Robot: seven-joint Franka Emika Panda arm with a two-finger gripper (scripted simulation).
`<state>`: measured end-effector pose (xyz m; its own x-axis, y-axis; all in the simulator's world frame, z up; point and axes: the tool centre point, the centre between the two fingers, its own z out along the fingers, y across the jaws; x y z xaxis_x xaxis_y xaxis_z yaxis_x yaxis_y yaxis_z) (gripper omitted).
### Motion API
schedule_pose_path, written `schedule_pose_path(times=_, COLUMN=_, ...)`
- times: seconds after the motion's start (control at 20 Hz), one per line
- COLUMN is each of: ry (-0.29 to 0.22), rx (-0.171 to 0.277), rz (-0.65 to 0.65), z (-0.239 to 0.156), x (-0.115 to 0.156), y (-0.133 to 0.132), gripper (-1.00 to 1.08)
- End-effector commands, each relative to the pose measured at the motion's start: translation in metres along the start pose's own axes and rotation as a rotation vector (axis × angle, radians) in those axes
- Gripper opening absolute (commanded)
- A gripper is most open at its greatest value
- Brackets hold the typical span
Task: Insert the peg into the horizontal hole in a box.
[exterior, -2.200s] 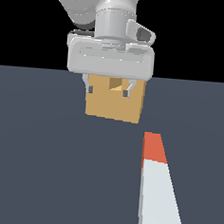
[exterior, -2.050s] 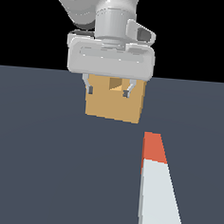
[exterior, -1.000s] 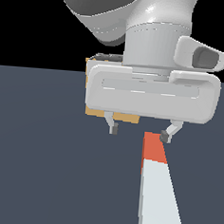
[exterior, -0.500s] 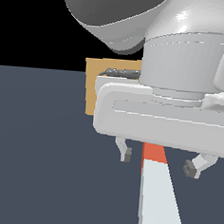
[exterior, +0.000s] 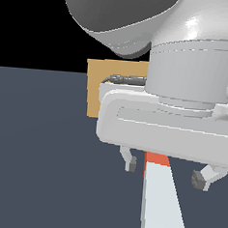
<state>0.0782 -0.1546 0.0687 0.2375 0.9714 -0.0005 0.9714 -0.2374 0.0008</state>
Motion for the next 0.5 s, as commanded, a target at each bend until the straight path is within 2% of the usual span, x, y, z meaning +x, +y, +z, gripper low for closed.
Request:
schedule_pose_path(times=0.0, ry=0.000, rx=0.001, rz=0.000, z=0.007, x=0.000, y=0.000, gripper=1.00)
schedule_pose_path(times=0.45, ry=0.000, rx=0.001, rz=0.001, z=0.047, x=0.000, y=-0.001, gripper=1.00)
